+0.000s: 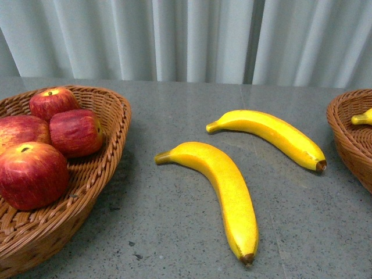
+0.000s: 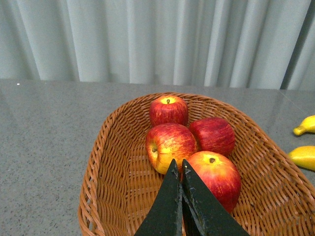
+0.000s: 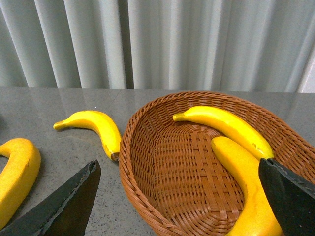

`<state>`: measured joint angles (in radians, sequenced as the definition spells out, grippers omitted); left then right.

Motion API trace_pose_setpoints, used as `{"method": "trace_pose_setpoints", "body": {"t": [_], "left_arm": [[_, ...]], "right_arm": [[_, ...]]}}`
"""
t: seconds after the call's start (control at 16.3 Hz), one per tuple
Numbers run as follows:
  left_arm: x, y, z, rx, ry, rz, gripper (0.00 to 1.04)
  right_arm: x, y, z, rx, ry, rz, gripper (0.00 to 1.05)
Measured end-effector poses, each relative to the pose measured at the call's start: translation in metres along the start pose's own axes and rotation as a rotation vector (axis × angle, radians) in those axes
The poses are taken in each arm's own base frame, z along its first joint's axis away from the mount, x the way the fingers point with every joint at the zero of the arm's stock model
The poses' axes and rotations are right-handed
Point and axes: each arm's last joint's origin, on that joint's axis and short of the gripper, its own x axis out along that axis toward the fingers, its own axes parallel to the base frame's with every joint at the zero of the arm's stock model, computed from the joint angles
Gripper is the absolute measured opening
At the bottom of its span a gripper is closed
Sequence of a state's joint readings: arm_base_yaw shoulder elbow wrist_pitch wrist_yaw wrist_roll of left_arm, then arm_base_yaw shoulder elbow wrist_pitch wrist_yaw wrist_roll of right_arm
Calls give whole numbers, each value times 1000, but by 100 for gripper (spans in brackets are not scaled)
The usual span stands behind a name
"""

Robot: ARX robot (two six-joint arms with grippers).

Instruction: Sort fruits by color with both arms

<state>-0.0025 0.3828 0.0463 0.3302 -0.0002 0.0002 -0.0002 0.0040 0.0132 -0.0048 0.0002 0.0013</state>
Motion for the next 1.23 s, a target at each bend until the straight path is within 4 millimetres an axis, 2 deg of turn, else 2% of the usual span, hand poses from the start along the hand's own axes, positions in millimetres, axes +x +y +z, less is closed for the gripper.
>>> {"method": "trace_pose_setpoints", "body": {"t": [0.18,1.23], "left_arm": [[-5,0,-7,0,-11,2,1],[-25,0,-10,0,-7,2,1]], "right_arm": [[0,0,0,0,0,0,98],[0,0,0,0,-1,0,98]]}}
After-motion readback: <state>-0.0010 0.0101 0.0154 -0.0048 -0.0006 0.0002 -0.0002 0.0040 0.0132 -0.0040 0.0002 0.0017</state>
